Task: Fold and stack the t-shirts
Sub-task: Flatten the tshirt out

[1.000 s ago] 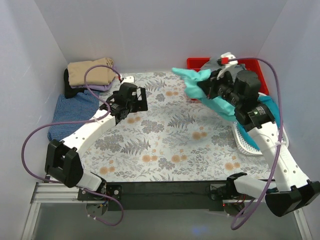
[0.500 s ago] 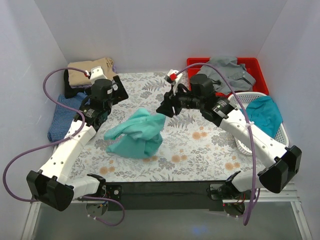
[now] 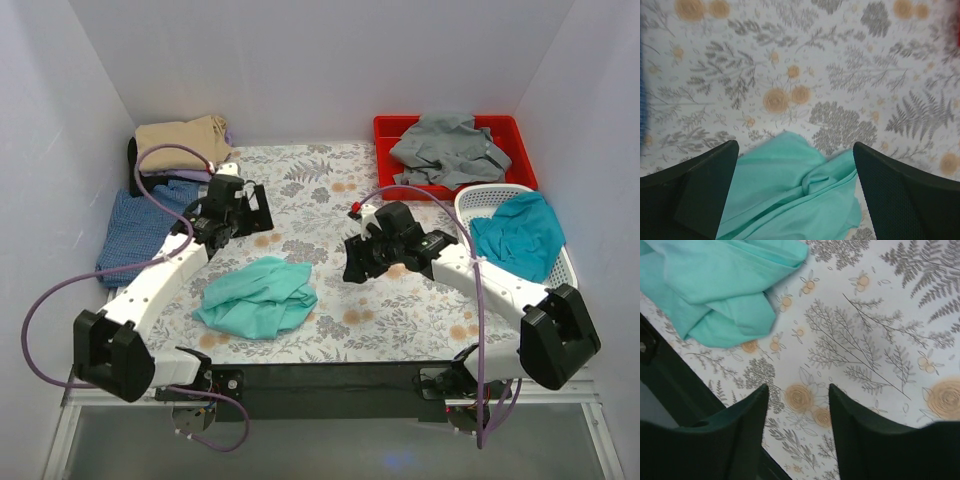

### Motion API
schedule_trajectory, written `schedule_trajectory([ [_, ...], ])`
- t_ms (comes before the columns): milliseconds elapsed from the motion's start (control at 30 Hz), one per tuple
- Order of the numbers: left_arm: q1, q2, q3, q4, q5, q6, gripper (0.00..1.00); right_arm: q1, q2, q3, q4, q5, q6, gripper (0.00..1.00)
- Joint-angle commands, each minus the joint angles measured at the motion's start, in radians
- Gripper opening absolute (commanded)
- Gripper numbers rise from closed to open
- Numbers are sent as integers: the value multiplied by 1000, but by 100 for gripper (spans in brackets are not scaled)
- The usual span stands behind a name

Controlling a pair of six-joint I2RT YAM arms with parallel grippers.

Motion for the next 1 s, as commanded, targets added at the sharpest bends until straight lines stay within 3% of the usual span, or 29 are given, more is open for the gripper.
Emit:
schedule_trajectory([
  [0, 3, 80, -79, -55, 122, -27, 98, 18, 66, 69, 183, -124, 68, 61],
  [133, 3, 141, -109, -42, 321, -23, 98, 35, 146, 105, 178, -55, 81, 63],
  [167, 4, 141, -127, -26, 437, -9, 98, 35, 158, 104, 180, -26, 85, 63],
  [500, -78, 77, -93, -52, 676, 148, 98, 32, 179, 64, 172, 80, 93, 64],
  [600, -124, 124, -70, -130, 575, 166, 98, 32, 178, 64, 149, 89, 91, 64],
  [967, -210, 259, -107, -80, 156, 201, 98, 28, 156, 54, 130, 118, 74, 64],
])
